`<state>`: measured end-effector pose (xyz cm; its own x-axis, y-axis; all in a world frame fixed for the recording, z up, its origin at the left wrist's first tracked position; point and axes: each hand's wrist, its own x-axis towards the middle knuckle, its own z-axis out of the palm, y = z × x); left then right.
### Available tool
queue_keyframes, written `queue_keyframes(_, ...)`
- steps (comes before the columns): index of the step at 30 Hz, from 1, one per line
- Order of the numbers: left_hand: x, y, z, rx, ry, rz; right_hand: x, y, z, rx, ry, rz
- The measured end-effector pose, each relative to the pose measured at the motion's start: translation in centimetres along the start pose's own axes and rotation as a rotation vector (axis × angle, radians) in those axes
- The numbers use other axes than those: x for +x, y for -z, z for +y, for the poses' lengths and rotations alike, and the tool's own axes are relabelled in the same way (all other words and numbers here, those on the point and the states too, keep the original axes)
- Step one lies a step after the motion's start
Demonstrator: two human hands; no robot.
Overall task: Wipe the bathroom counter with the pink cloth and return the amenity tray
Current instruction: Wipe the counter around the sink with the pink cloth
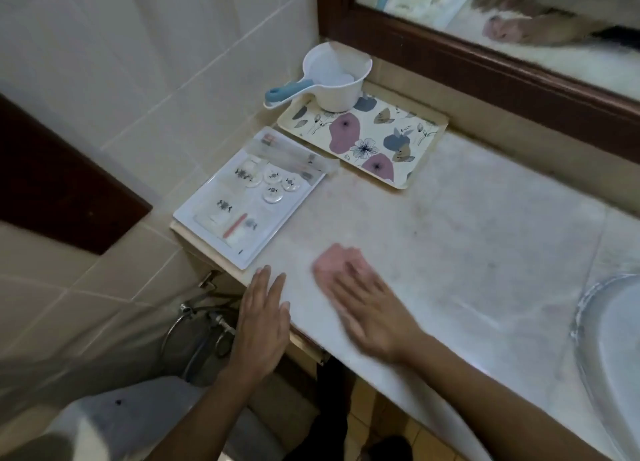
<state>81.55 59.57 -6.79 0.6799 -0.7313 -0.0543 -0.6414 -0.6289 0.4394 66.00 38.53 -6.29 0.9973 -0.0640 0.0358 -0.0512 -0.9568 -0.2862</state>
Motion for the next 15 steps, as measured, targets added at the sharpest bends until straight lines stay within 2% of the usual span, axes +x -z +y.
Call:
queue_keyframes(2,-0.2,0.2,0.0,0.015,-0.008,-0.017,-2.3,1.0,5.9,-0.094,-0.117,0.030)
queue_keyframes(4,-0.1,0.4,0.4,0.049,-0.011,-0.022,-2.3,2.7,11.3,-0.074,-0.445,0.031)
queue_keyframes(6,0.1,0.6,1.2,0.096,0.003,-0.021,-0.5,3.4,12.0,0.004,-0.711,0.008)
queue_keyframes(7,0.2,0.6,1.8,0.112,0.005,-0.018,0.3,3.1,10.4,0.040,-0.748,0.007)
queue_keyframes(9,0.0,0.5,3.3,0.104,0.010,-0.035,-0.2,1.7,5.5,0.067,-0.657,0.018)
queue_keyframes(12,-1.7,-0.7,6.4,0.089,0.017,-0.057,-6.9,0.9,-1.8,0.172,-0.421,-0.034)
queue_keyframes(14,-3.8,-1.8,8.6,0.094,-0.015,-0.068,-13.6,0.9,-3.6,0.154,-0.359,-0.058)
queue_keyframes(15,-5.0,-2.5,9.5,0.098,-0.046,-0.086,-17.0,1.1,-2.9,0.141,-0.386,-0.033)
